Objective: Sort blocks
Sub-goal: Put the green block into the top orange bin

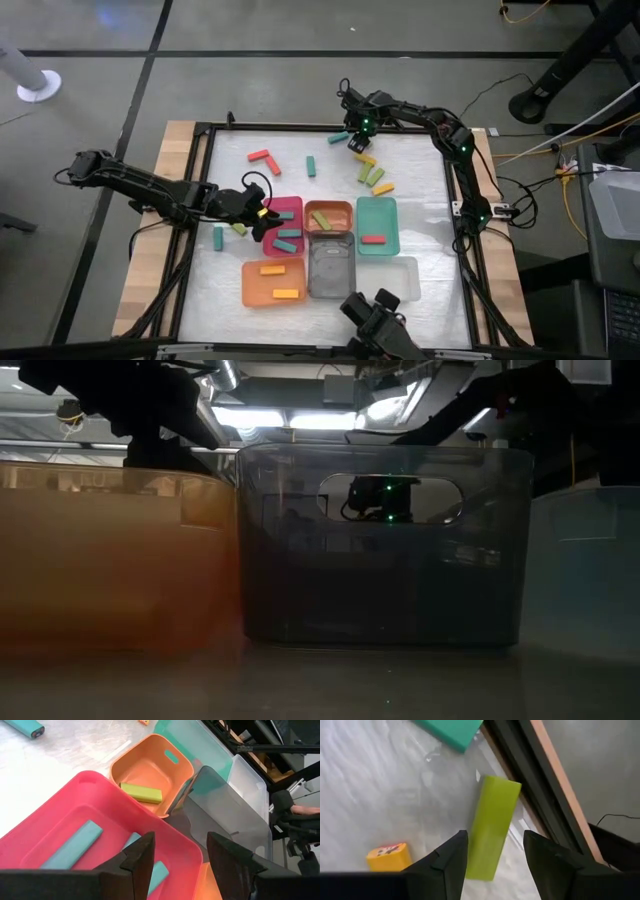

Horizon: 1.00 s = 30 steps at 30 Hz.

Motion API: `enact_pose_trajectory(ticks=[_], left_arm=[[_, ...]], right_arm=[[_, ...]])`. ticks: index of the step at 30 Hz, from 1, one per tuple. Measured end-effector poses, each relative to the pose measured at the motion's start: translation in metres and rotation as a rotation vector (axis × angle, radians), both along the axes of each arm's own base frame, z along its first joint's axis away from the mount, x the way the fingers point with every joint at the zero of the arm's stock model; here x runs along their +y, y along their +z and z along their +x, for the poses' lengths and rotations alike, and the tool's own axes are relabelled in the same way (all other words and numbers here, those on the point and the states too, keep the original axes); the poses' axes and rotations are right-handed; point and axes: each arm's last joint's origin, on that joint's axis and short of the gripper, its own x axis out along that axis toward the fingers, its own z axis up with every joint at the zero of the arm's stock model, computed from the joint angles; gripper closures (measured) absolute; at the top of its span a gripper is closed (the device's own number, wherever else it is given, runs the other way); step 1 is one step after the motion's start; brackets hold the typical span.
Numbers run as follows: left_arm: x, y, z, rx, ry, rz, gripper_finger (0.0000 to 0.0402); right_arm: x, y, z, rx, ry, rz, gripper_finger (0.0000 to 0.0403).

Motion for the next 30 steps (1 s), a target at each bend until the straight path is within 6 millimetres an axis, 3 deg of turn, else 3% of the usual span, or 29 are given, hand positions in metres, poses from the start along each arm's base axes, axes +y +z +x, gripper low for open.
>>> enact_pose_trajectory(ticks=[12,20,30], left_arm=[[0.000,0.000,0.000,0.001,-0.005,0.008,0.0233],[0.000,0.004,-0.003,-0.022,-0.004,0.003,0.0233],[0.004,0.022,-0.022,-0.097,-0.007,-0.014,0.0233]], right_arm=[[0.003,-0.017,-0.009,-0.028,-0.005,0.079,0.0214],[0.004,-0.017,-0.009,-0.021,0.002,0.087,0.0312],[0.006,-0.003,-0.006,-0.074,0.017,0.219,0.0313]])
